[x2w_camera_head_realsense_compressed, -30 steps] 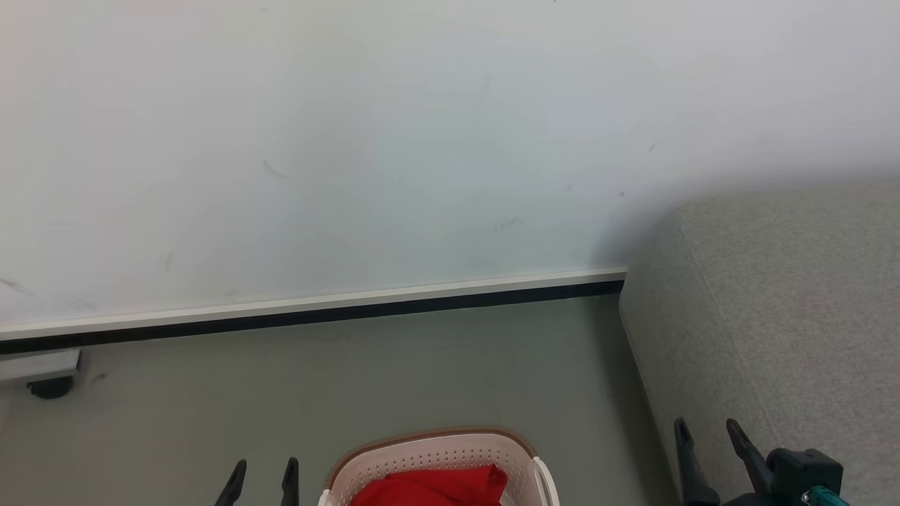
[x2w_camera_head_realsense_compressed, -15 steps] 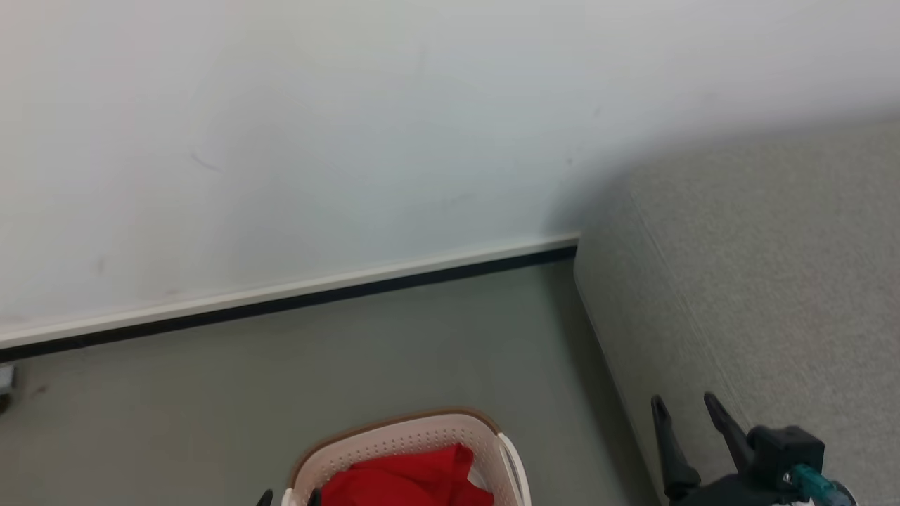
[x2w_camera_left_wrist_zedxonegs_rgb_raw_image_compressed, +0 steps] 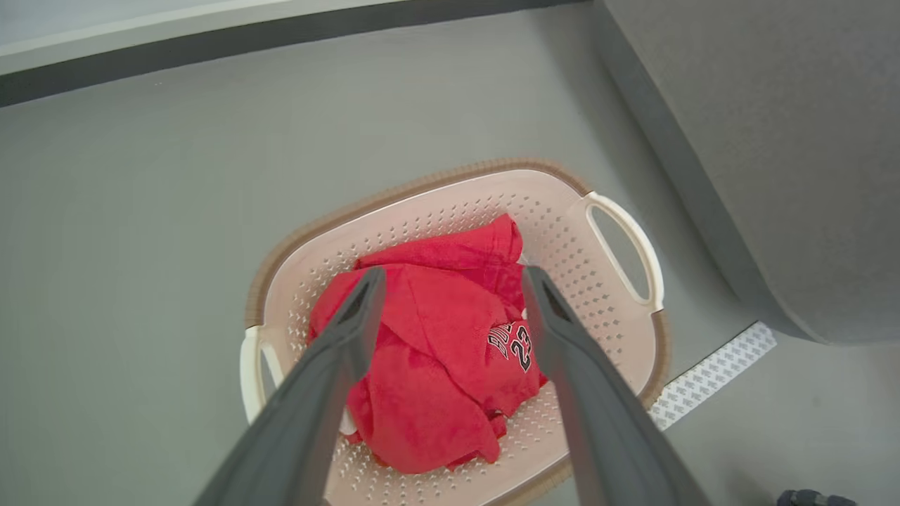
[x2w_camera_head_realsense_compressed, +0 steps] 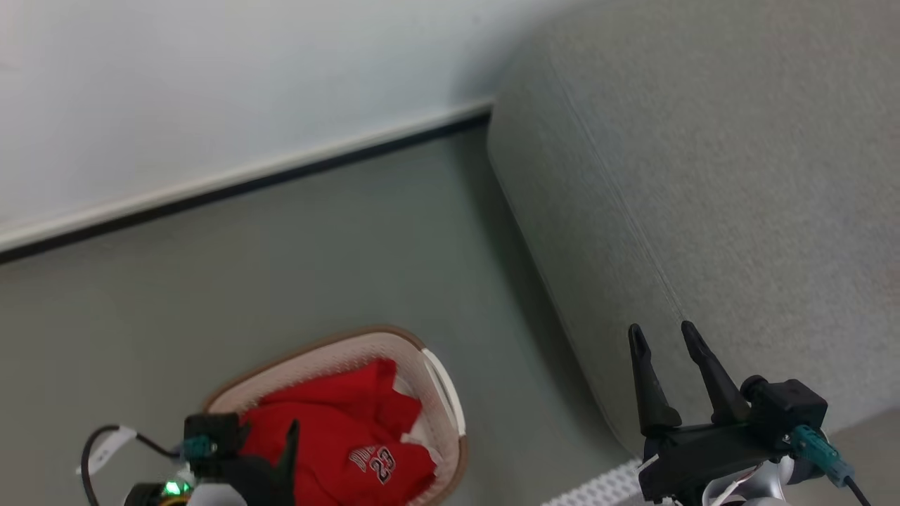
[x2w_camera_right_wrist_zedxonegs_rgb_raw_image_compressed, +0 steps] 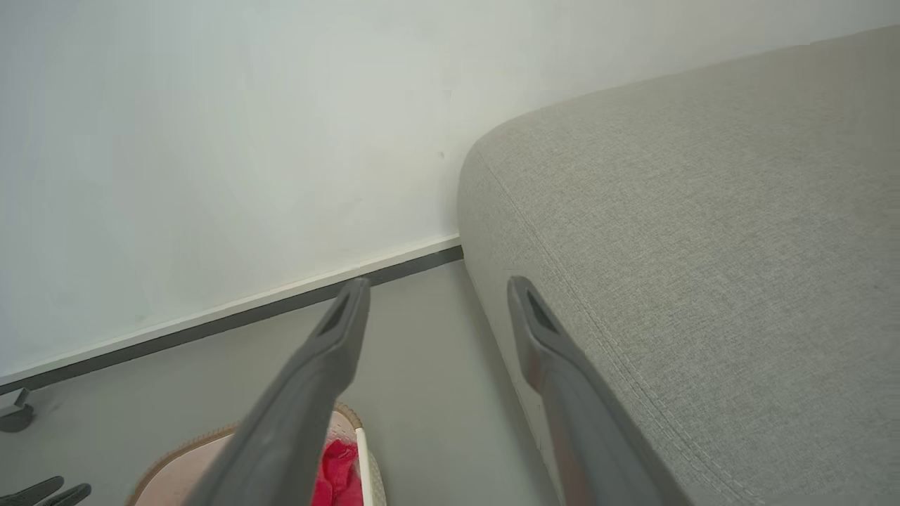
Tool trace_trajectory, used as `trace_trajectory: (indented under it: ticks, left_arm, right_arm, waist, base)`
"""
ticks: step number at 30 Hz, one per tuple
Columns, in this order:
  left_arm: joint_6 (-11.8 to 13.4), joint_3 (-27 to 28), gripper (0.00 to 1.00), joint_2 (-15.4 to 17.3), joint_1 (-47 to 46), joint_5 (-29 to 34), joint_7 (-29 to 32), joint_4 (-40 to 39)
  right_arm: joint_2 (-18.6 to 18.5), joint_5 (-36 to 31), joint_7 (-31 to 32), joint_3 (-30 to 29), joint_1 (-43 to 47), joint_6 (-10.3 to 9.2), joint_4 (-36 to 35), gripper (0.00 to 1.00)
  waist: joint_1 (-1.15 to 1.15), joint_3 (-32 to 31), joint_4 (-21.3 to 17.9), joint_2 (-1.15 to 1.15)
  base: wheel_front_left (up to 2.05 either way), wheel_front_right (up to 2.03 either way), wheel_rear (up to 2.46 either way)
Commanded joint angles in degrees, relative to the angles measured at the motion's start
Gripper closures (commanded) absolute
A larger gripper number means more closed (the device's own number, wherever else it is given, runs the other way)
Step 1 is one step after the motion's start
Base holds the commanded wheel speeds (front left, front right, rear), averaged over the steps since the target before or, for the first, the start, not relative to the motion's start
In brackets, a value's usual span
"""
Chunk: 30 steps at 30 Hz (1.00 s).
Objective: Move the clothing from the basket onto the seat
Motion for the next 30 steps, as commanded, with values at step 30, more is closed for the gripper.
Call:
trace_trajectory:
  ticks: [30]
  left_arm:
    - [8.6, 1.5, 0.0, 6.5, -19.4, 1.1, 6.2, 19.1]
  right_arm:
    - [0.2, 9.7, -11.2, 7.5, -7.7, 0.04, 9.4, 0.0]
  waist:
    - [-0.01, 28.7, -11.6, -0.01]
  base:
    - [0.0, 0.0, 0.0]
